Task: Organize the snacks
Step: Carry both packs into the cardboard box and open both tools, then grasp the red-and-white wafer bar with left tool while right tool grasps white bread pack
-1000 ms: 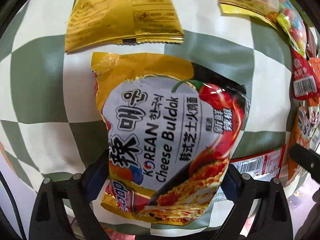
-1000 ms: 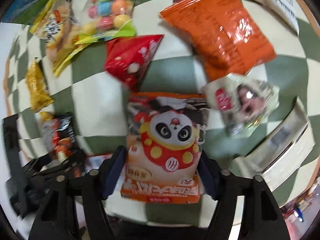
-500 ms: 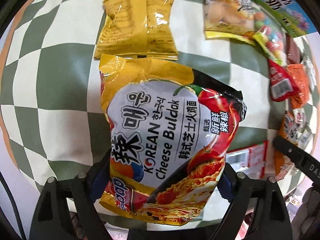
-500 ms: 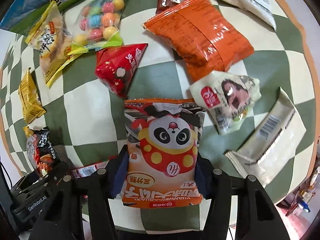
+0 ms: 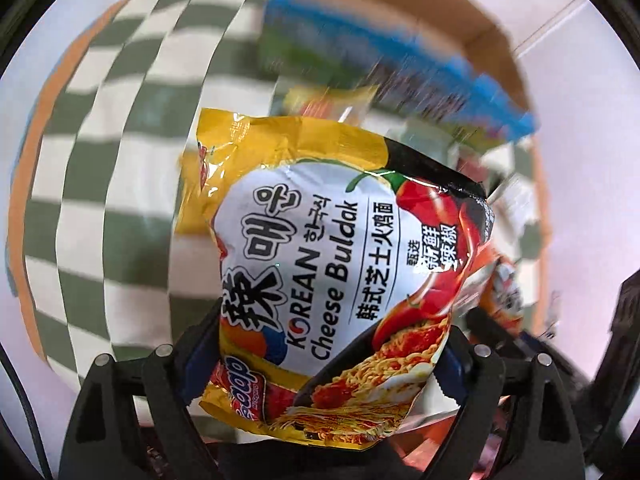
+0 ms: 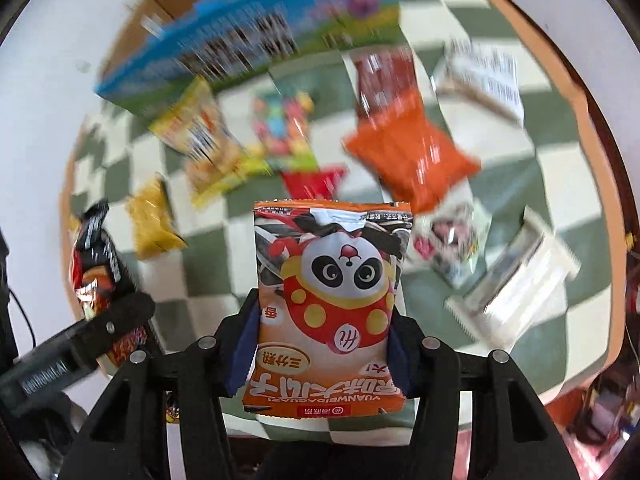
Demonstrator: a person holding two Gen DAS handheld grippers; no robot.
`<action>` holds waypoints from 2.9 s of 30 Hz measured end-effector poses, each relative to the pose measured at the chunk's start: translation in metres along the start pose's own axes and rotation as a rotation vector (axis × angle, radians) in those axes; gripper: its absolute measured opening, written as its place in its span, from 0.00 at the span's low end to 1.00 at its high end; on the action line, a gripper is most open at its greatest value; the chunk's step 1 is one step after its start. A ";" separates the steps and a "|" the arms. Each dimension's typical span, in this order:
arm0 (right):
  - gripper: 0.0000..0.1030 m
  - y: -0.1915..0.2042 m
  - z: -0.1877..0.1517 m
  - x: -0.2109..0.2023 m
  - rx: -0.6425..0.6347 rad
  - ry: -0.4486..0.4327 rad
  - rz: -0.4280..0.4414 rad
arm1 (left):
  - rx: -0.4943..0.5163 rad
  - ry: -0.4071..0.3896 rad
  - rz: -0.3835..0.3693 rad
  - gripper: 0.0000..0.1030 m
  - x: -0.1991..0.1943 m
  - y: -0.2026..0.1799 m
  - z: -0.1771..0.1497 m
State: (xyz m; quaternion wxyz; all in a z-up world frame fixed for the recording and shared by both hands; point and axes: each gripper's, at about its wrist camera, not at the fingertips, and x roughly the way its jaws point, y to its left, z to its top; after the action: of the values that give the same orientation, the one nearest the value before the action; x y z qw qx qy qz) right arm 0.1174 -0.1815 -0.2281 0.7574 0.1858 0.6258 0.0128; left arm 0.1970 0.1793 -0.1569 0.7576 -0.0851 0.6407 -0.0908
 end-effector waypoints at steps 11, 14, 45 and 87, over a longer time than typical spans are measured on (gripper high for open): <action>0.55 0.066 0.202 -0.050 -0.135 -0.183 0.112 | 0.038 -0.101 -0.063 0.86 -0.035 -0.014 0.029; 0.55 0.075 0.261 -0.033 -0.162 -0.186 0.095 | 0.048 -0.071 -0.024 0.86 -0.004 -0.019 0.065; 0.97 0.080 0.373 0.080 -0.268 -0.071 -0.030 | 0.056 -0.062 0.195 0.99 0.101 -0.005 0.107; 0.97 0.010 0.076 -0.031 -0.059 -0.009 -0.038 | 0.406 0.022 0.217 0.99 0.068 0.013 -0.198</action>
State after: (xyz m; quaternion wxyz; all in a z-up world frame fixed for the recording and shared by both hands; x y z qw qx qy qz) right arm 0.1849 -0.2006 -0.1844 0.7656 0.1514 0.6250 0.0160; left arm 0.0128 0.1723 -0.2576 0.7576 0.1394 0.6228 -0.1368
